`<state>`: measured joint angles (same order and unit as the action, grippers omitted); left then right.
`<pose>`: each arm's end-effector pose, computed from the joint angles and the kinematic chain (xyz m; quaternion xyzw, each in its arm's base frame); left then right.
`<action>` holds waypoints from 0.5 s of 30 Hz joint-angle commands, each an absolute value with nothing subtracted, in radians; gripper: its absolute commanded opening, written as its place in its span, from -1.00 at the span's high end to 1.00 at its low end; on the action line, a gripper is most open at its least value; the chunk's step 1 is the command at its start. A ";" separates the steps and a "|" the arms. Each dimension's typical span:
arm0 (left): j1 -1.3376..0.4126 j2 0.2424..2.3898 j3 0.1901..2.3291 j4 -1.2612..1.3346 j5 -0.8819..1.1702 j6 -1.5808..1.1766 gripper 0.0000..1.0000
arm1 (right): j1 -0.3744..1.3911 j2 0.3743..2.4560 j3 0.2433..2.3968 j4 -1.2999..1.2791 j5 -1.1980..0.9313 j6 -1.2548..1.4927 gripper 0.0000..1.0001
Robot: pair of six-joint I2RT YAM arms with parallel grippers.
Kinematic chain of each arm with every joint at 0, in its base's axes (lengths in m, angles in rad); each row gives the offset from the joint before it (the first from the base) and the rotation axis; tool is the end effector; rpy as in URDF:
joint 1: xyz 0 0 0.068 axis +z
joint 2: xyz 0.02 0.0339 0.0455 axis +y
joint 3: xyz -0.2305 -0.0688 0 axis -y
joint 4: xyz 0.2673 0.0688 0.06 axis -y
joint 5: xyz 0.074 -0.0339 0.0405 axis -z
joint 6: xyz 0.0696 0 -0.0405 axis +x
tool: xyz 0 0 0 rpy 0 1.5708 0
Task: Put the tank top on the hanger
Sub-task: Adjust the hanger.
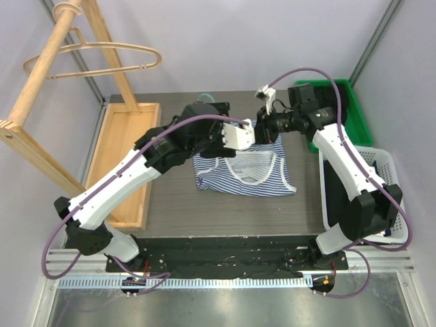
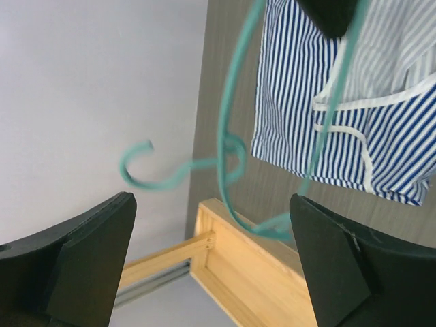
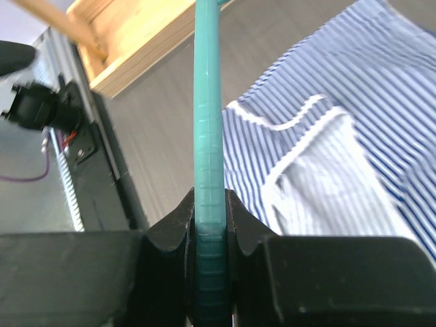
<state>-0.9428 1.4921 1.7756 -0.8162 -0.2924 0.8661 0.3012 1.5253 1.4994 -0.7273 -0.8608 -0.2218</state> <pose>0.2294 -0.2819 0.4042 0.6306 0.5878 0.1076 0.4952 0.3333 0.1588 0.3152 -0.3758 0.7627 0.3969 0.3458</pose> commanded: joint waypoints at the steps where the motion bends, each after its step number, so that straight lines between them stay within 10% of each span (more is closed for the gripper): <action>1: -0.861 1.390 1.777 -0.919 -0.143 0.766 -0.99 | 0.206 1.500 1.583 -0.681 -0.891 -0.202 0.98; 15: -0.494 1.388 1.618 -0.857 0.408 0.678 -0.99 | 0.097 1.358 1.612 -1.365 -0.982 -0.949 0.98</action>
